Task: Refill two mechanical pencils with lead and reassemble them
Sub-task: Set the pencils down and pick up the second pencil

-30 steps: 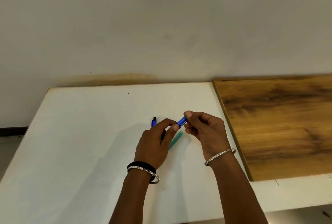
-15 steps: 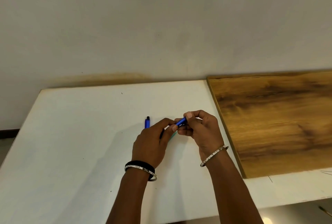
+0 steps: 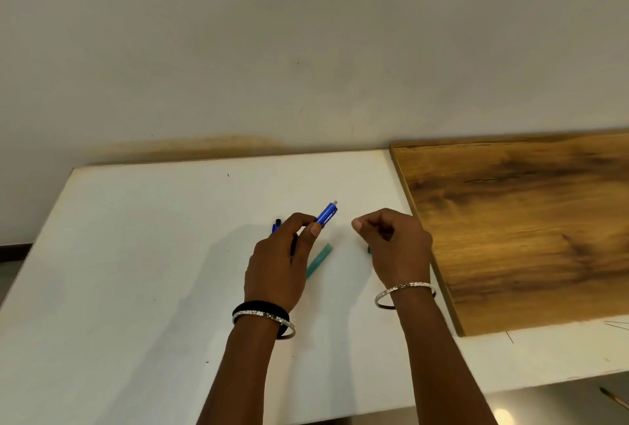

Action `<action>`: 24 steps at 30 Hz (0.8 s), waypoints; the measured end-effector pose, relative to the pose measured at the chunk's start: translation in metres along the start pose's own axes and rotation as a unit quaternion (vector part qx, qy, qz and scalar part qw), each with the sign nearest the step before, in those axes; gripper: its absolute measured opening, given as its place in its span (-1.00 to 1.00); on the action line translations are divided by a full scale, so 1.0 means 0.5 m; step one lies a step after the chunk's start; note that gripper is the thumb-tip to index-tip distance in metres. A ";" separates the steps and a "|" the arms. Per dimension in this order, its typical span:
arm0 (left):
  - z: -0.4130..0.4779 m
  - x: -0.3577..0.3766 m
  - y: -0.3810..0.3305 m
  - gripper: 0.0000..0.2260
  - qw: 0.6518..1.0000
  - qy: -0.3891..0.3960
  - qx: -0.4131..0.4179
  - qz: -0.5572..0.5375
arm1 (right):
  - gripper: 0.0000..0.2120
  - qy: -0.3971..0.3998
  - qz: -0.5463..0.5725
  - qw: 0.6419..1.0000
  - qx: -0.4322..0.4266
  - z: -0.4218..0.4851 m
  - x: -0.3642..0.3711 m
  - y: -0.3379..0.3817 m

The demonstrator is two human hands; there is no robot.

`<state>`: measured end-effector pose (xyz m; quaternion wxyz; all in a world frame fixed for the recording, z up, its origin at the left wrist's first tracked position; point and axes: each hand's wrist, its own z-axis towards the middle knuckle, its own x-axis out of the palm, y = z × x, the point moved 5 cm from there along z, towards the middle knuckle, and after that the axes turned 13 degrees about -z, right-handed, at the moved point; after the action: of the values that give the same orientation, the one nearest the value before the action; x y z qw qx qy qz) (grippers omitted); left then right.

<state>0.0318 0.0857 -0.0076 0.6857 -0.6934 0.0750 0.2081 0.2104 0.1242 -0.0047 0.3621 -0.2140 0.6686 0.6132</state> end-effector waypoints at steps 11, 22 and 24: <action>0.001 0.001 0.007 -0.74 1.000 0.006 -0.016 -0.009 | -0.79 0.116 -0.205 0.971 -0.040 -0.016 0.051 0.019; 0.000 -0.004 0.018 -0.78 0.999 0.023 -0.026 -0.016 | -0.89 0.048 0.104 0.993 0.036 -0.001 0.001 0.021; -0.001 0.000 0.018 -0.77 0.999 0.035 -0.026 -0.016 | -0.86 0.083 0.159 0.983 0.049 -0.004 0.011 0.025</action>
<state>0.0282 0.0849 -0.0159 0.6678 -0.7188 0.0828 0.1746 0.1973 0.1250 -0.0004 0.2138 -0.1371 0.7508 0.6097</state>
